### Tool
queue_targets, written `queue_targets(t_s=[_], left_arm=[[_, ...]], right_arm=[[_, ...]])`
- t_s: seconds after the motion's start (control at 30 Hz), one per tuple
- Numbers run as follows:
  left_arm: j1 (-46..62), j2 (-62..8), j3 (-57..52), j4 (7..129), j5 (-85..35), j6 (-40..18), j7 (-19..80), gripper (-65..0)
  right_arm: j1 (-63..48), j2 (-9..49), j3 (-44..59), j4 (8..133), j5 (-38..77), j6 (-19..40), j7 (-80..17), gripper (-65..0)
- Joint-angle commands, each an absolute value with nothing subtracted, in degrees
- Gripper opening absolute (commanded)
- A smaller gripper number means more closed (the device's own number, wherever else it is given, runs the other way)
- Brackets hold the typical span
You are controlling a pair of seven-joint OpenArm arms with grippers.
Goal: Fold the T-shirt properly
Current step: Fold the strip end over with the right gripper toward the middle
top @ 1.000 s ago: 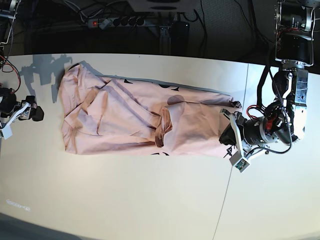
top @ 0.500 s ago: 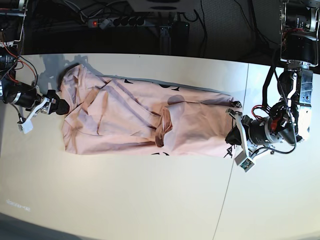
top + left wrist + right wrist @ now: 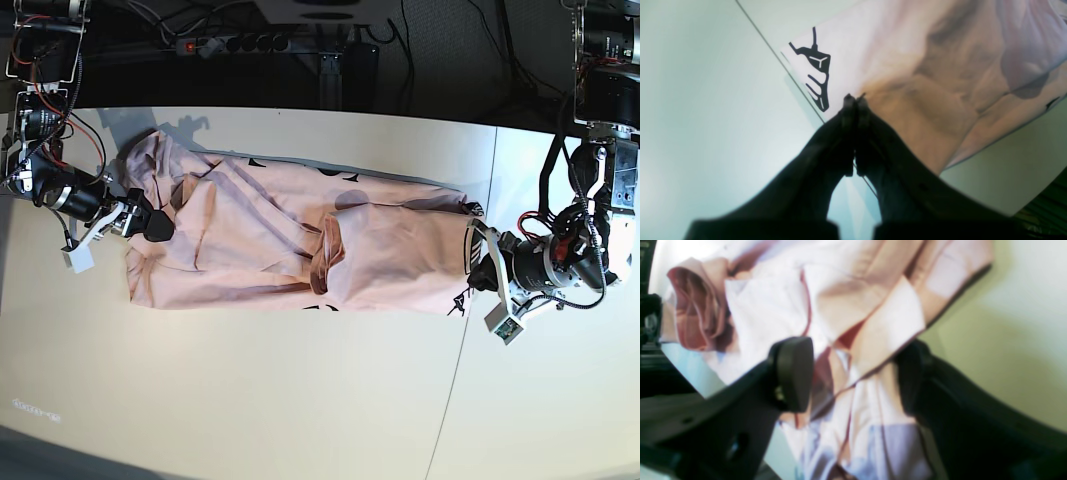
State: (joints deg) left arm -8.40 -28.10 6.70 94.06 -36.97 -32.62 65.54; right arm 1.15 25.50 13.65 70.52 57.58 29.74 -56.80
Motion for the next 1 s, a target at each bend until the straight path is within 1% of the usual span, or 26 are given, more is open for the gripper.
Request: queue_targets(t_s=[0.0, 0.03, 0.2, 0.23, 0.3, 0.47, 0.6, 0.8, 0.97], left_arm=[[-9.65, -28.93, 5.52, 94.94, -37.52, -32.10, 64.51, -65.0], [-9.65, -28.93, 4.95, 94.94, -37.50, -32.10, 64.51, -65.0], [-9.65, -28.93, 1.96, 94.94, -37.54, -32.10, 64.55, -65.0], [-9.65, -28.93, 1.41, 94.94, -37.56, -32.10, 64.55, -65.0], [-9.65, -28.93, 0.54, 94.94, -37.58, -32.12, 64.69, -65.0], [-9.65, -29.50, -0.19, 94.94, -38.15, -32.14, 66.04, -65.0], [-9.32, -31.73, -0.19, 94.91, -38.39, -32.12, 66.06, -65.0], [-6.66, -32.51, -0.19, 94.91, -39.64, -32.12, 65.56, -65.0], [-2.28, -31.40, -0.19, 94.85, -39.53, -32.18, 63.16, -65.0]], right_arm=[[1.23, 25.52, 13.52, 70.63, 54.39, 32.97, -58.35, -27.2], [1.23, 25.28, 13.52, 70.61, 53.58, 32.97, -57.69, -31.4], [1.26, 24.10, 13.52, 70.63, 48.25, 33.01, -56.36, -63.9], [1.26, 23.92, 13.52, 70.61, 47.18, 33.01, -56.34, -65.0], [1.23, 23.94, 13.52, 70.63, 44.93, 33.01, -54.98, -65.0], [1.26, 24.95, 13.65, 70.63, 37.89, 32.95, -47.31, -65.0], [1.17, 27.64, 14.63, 70.61, 37.19, 32.82, -46.98, -65.0], [1.06, 32.86, 17.41, 70.50, 38.11, 32.82, -48.16, -65.0], [1.28, 35.55, 18.72, 70.65, 46.50, 32.86, -51.29, -65.0]])
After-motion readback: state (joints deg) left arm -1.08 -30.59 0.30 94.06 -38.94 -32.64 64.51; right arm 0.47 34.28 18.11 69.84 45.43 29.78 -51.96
